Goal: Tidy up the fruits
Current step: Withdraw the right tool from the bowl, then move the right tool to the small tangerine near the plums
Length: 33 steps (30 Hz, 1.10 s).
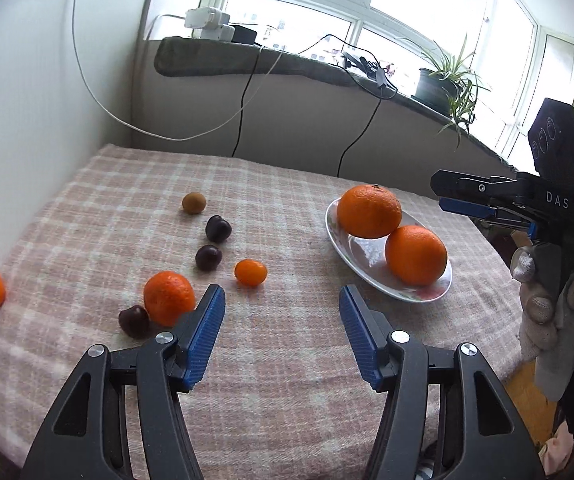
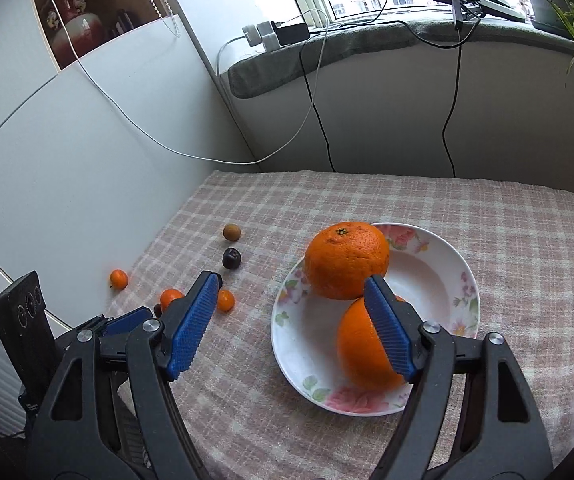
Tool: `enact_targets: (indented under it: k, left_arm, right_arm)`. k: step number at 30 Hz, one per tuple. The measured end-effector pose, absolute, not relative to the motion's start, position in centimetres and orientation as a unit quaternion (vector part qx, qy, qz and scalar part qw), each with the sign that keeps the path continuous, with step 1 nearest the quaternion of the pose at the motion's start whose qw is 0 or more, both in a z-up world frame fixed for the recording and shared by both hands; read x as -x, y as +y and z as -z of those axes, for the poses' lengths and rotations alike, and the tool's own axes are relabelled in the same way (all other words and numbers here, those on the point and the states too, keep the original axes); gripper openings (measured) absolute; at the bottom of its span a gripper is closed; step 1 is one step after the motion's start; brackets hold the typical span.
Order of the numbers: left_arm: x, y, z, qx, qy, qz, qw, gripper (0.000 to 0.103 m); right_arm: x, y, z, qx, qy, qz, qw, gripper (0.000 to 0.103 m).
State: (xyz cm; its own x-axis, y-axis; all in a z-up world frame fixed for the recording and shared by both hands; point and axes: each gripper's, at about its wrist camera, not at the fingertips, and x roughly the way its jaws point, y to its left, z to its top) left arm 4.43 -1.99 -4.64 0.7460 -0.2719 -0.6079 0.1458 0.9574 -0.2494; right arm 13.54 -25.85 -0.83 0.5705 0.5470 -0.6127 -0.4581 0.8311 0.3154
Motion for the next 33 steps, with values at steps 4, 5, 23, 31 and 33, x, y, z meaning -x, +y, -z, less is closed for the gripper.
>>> enact_targets:
  k: [4, 5, 23, 31, 33]
  left_arm:
    - [-2.9, 0.3, 5.3, 0.098, 0.342, 0.084, 0.931, 0.059]
    - [-2.4, 0.9, 5.5, 0.100, 0.343, 0.077, 0.931, 0.059]
    - [-1.6, 3.9, 8.8, 0.130, 0.375, 0.034, 0.917, 0.047]
    - [-2.2, 3.8, 9.4, 0.128, 0.381, 0.036, 0.915, 0.042]
    - [-2.4, 4.0, 9.6, 0.128, 0.381, 0.033, 0.915, 0.040]
  right_arm:
    - [-12.2, -23.6, 1.0, -0.036, 0.358, -0.307, 0.881, 0.078]
    - [-11.9, -23.1, 1.1, -0.033, 0.357, -0.312, 0.880, 0.078]
    - [-12.1, -13.5, 6.8, 0.054, 0.399, -0.338, 0.850, 0.055]
    - [-14.3, -11.4, 9.1, 0.082, 0.422, -0.315, 0.846, 0.045]
    - [-14.5, -11.1, 9.5, 0.093, 0.421, -0.307, 0.848, 0.044]
